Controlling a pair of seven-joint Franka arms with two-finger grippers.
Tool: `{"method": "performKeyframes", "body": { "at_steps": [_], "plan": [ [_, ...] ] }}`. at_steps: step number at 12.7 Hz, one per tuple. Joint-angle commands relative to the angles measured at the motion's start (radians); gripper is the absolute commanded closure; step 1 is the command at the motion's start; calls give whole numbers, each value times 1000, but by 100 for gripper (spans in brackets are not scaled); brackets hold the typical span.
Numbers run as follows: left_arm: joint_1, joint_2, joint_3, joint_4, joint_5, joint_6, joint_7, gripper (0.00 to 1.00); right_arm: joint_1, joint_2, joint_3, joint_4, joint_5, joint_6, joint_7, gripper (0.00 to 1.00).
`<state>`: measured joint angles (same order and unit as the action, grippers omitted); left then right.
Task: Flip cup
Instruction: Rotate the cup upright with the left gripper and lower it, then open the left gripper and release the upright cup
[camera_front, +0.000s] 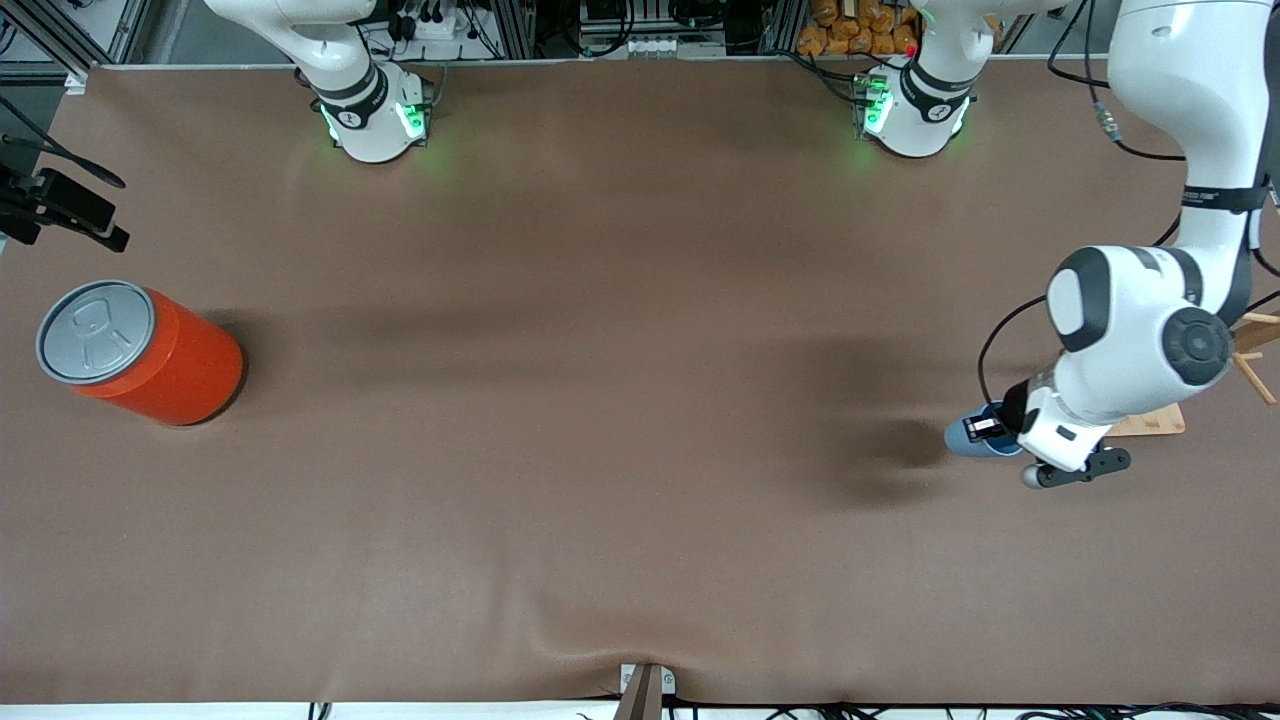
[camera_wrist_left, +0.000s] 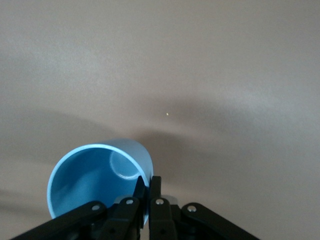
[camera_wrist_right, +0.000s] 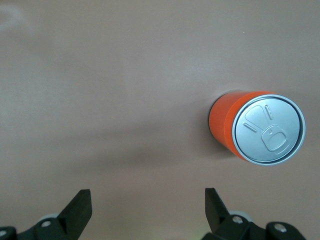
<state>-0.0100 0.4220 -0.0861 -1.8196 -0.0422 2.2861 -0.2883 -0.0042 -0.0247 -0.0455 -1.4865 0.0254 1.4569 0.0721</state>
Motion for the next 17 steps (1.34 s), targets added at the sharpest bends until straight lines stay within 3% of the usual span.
{"method": "performKeyframes", "body": {
  "at_steps": [1, 3, 4, 5, 6, 10, 14, 17],
  "plan": [
    [-57, -28, -1, -122, 58, 165, -109, 100, -5, 14, -1, 29, -2, -20, 3, 0],
    [-64, -11, -1, -125, 99, 176, -137, 100, -5, 14, -1, 28, -2, -24, 5, 0],
    [-62, -9, -3, -121, 101, 173, -137, 83, -6, 14, -1, 28, -2, -24, 6, 0],
    [-56, -5, -3, -110, 97, 171, -153, 49, -6, 14, -1, 26, -2, -24, 6, 0],
    [-53, -2, -3, -90, 97, 167, -163, 0, -6, 14, -1, 25, -2, -26, 8, 0],
    [-42, -63, 2, -55, 99, 145, -163, 0, -6, 14, -1, 25, -2, -24, 8, 0],
    [-45, -192, -3, 52, 102, -97, -150, 0, -8, 14, -1, 25, -2, -24, 8, 0],
    [-51, -296, -4, 123, 102, -253, -11, 0, -8, 15, -1, 25, -2, -24, 8, 0]
  ]
}}
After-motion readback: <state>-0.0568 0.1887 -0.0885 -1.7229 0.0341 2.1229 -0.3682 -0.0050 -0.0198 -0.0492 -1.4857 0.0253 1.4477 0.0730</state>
